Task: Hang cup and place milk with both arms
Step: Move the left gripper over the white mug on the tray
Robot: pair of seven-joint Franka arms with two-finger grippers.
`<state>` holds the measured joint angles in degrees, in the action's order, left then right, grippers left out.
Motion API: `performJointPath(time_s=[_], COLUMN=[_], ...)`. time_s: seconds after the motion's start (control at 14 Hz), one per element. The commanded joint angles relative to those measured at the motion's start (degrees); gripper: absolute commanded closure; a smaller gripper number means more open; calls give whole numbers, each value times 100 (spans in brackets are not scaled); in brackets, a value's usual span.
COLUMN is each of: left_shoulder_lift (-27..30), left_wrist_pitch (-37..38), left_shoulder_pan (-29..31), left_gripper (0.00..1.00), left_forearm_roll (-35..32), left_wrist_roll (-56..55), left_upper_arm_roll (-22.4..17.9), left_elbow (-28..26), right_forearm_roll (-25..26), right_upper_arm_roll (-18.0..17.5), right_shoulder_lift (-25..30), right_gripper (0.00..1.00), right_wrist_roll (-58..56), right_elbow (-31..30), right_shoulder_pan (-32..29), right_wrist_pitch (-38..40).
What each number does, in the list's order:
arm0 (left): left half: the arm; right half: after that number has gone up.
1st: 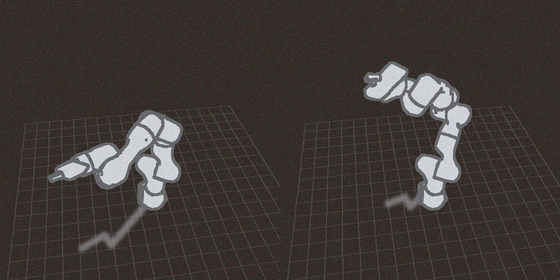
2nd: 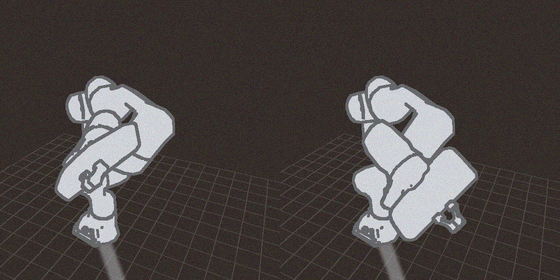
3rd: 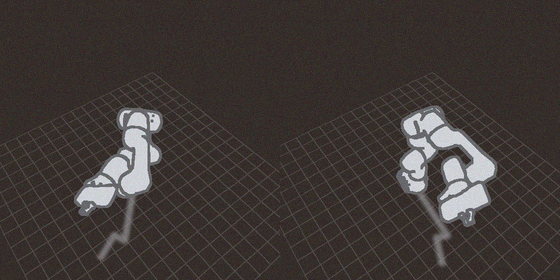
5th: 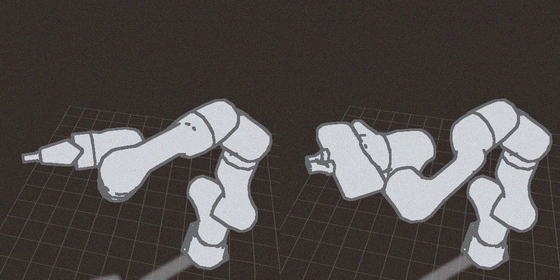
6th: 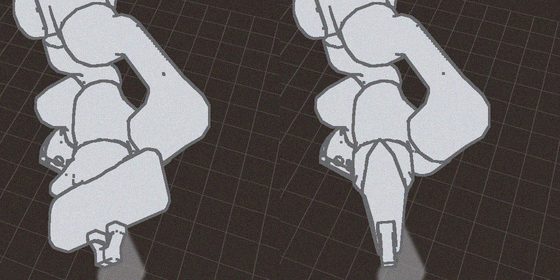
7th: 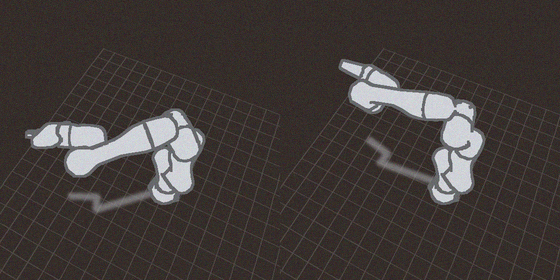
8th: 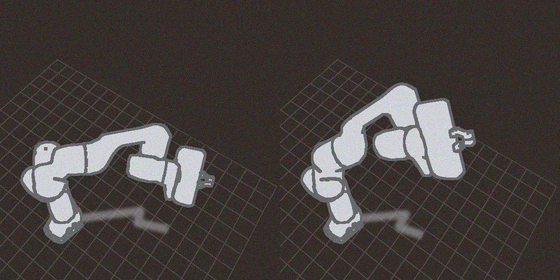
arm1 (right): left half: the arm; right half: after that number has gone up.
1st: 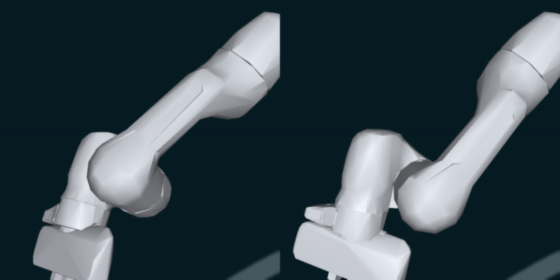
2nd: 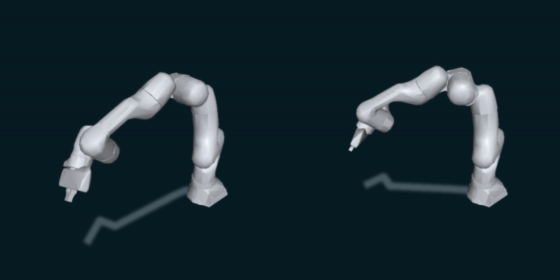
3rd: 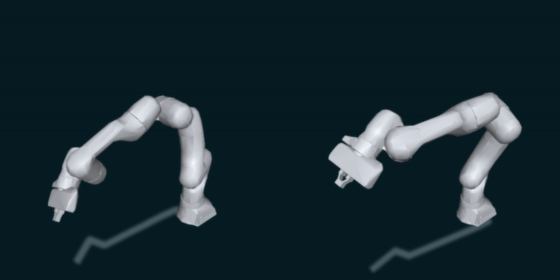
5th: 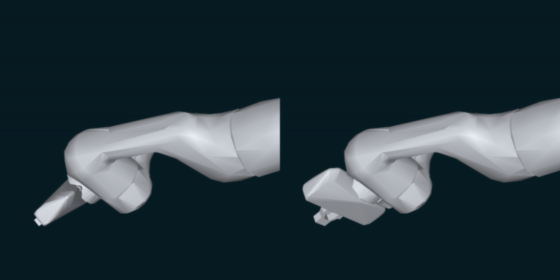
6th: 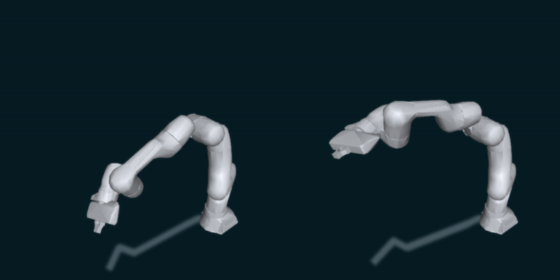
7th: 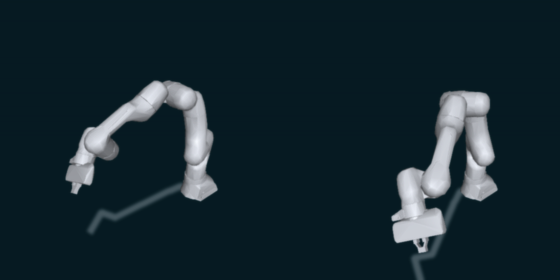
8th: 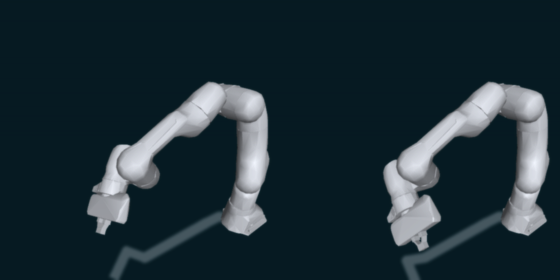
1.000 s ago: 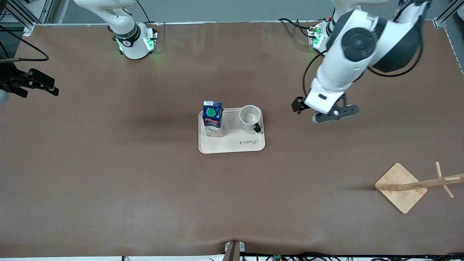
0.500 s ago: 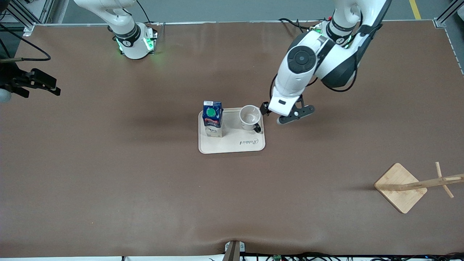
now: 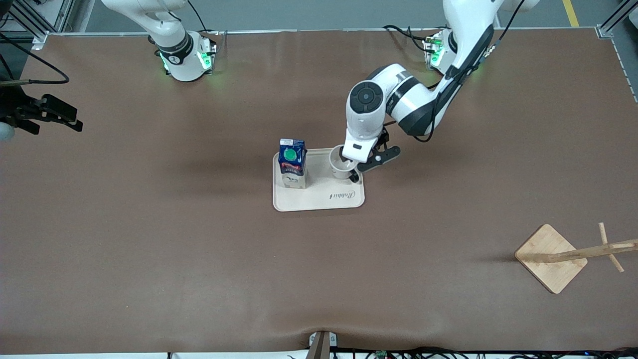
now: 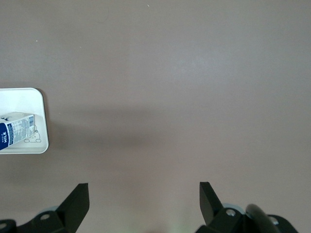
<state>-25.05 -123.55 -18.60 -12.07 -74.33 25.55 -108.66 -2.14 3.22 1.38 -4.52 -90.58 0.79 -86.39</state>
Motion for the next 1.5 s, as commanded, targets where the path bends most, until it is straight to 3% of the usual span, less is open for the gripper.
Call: performJointPath(time_s=[0.0, 0.57, 0.64, 0.71, 0.86, 0.93, 1.43], left_shoulder_lift=[-157, -386, -439, -483, -580, -588, -703], left_wrist_pitch=[-72, -72, -72, -72, -72, -72, -37], left_shoulder_pan=[-47, -241, -249, -267, -267, -267, -170], left_gripper=[0, 1, 22, 55, 94, 100, 100], left_forearm_roll=[-111, -120, -120, -111, -111, -102, -84], left_wrist_roll=[-213, -354, -345, -345, -345, -345, -38], left_upper_arm_roll=[20, 38, 38, 38, 38, 38, -15], left_elbow=[46, 55, 46, 55, 116, 160, 670], right_forearm_roll=[117, 117, 117, 117, 117, 117, 117], right_upper_arm_roll=[11, 3, 3, 3, 11, 11, 11], right_shoulder_lift=[81, 81, 81, 81, 81, 81, 81], right_gripper=[0, 0, 0, 0, 0, 0, 0], right_wrist_roll=[30, 30, 30, 30, 30, 30, 30], right_elbow=[-30, -30, -30, -30, -21, -21, 5], right_shoulder_pan=[52, 61, 61, 61, 52, 52, 44], right_wrist_pitch=[25, 61, 78, 78, 78, 78, 87])
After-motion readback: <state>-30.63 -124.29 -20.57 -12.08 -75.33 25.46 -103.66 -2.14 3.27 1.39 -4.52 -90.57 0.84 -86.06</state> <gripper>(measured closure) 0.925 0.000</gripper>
